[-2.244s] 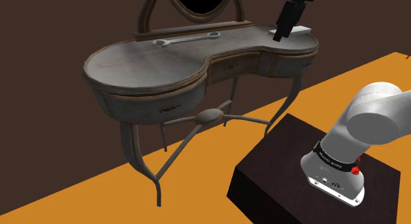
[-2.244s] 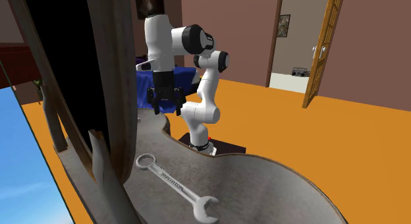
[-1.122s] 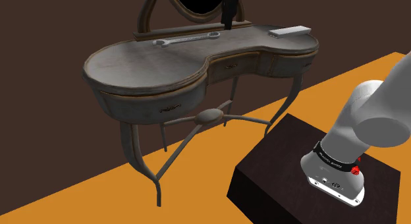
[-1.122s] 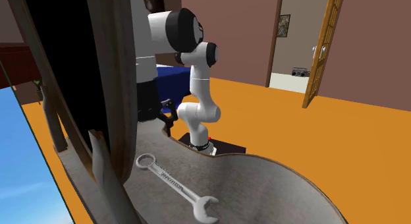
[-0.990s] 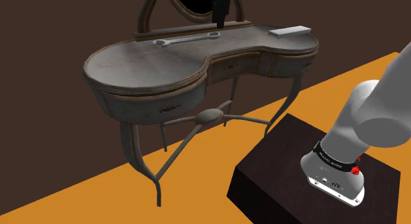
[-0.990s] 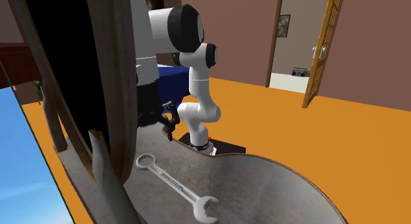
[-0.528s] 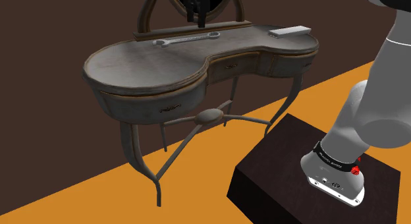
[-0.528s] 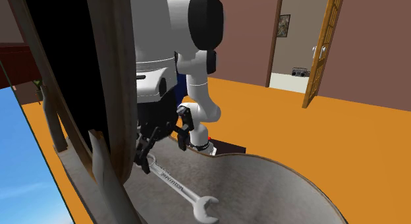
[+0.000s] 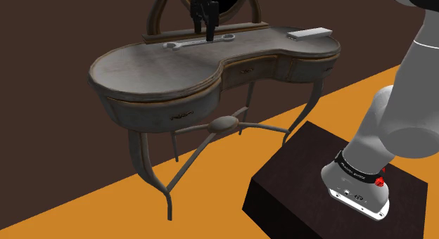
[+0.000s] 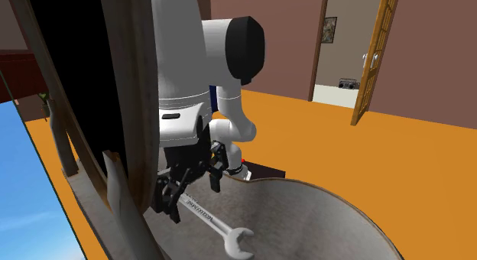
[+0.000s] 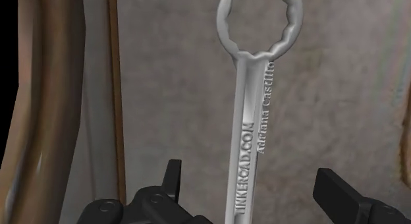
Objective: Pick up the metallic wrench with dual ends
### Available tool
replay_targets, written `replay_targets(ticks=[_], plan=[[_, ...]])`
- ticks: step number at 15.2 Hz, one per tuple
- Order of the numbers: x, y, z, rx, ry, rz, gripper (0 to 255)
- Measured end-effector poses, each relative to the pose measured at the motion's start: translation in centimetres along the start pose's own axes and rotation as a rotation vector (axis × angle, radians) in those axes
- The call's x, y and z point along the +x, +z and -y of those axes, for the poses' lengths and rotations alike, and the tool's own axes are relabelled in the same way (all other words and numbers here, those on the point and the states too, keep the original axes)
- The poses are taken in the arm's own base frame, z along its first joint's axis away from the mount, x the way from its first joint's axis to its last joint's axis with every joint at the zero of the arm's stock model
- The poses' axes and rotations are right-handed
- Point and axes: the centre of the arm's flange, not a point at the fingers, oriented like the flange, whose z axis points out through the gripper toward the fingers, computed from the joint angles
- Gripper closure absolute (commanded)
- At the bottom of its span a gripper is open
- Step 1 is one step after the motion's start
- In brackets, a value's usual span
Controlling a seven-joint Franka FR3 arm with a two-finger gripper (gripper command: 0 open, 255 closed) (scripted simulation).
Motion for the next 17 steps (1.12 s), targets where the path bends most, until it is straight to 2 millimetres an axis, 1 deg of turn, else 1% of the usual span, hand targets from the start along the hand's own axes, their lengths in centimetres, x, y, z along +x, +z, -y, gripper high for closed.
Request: replay_targets(ticks=[1,3,11,17], plan=[[0.1,0.5,-0.1,0.005,0.000,0.003,255],[0.2,0.9,-0.3,0.009,0.001,0.007,255],[0.1,0.8,-0.2,0.008,0.002,0.006,255],[0.1,-0.2,0.0,0.063,0.001,0.046,255]])
